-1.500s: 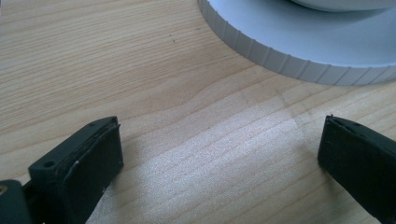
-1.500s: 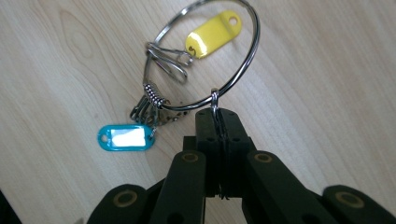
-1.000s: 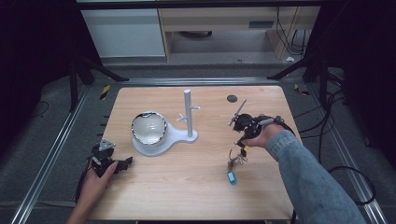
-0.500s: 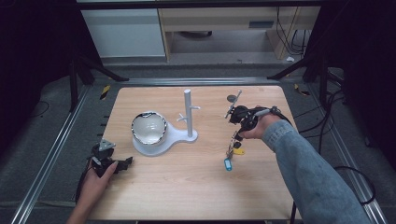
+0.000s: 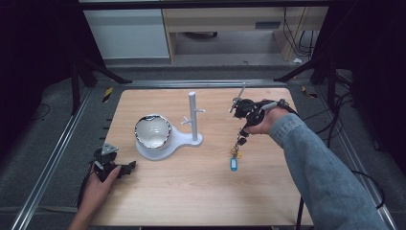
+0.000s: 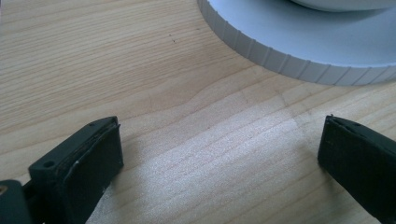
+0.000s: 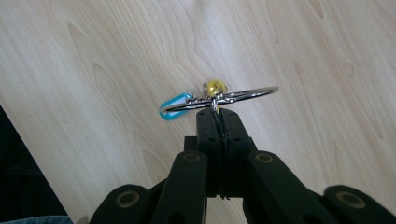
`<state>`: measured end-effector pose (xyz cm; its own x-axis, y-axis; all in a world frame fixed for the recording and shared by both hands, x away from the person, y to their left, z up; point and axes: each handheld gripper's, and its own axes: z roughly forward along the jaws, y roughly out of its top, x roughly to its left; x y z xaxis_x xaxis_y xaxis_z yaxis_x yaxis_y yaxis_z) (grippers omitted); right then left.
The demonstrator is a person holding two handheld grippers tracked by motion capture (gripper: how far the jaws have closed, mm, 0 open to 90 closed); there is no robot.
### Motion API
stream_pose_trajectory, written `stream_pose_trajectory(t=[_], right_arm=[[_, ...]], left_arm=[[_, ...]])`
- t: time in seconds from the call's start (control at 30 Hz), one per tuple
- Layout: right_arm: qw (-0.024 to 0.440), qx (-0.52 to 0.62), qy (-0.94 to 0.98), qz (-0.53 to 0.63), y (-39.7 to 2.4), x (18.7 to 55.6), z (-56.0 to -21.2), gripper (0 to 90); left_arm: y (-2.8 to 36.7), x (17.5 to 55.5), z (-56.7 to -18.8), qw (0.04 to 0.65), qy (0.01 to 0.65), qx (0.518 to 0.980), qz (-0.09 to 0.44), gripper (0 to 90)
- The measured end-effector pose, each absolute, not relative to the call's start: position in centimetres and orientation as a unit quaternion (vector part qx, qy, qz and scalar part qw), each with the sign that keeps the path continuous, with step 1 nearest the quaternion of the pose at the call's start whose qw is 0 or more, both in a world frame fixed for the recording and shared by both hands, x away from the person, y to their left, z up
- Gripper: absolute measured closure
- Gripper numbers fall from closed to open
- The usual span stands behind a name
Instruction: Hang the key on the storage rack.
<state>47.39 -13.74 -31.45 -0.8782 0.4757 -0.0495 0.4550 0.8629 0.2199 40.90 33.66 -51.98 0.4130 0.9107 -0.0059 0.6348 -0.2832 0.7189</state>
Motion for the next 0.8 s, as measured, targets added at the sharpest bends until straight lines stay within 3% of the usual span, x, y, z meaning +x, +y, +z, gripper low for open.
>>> stream_pose_trajectory(t=[0.8], right_arm=[[0.058,0.233,0.966,0.093,-13.0,47.6,-28.4,88.6]], left_arm=[[33.7,40.9,-52.0,0.33,0.5,0.773,0.209,0.0]])
